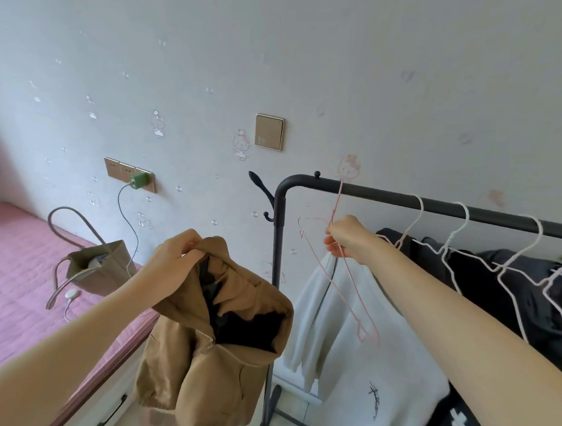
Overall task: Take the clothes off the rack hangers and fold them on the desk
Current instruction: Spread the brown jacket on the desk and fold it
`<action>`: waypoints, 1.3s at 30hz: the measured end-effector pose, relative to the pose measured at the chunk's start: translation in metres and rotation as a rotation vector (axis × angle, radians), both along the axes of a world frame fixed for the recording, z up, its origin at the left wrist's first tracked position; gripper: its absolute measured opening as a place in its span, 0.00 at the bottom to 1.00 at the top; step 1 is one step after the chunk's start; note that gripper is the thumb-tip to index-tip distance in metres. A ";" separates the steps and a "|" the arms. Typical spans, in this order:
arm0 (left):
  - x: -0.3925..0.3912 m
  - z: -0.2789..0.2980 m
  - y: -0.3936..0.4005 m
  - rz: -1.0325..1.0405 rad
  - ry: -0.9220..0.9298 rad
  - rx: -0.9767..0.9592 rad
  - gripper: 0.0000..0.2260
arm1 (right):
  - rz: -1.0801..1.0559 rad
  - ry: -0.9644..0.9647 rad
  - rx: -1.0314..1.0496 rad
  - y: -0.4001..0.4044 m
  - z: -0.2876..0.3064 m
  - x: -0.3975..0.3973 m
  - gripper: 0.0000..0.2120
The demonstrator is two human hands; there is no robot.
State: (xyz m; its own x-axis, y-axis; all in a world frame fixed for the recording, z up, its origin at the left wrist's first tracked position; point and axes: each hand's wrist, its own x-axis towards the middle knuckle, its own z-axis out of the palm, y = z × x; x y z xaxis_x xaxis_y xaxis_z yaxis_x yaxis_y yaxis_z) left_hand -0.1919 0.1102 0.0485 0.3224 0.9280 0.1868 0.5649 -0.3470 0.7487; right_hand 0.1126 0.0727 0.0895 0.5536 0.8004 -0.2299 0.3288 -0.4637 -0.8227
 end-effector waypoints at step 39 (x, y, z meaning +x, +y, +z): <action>-0.123 0.090 -0.153 0.279 -0.321 0.165 0.11 | 0.796 -0.111 -0.174 -0.129 -0.063 -0.152 0.16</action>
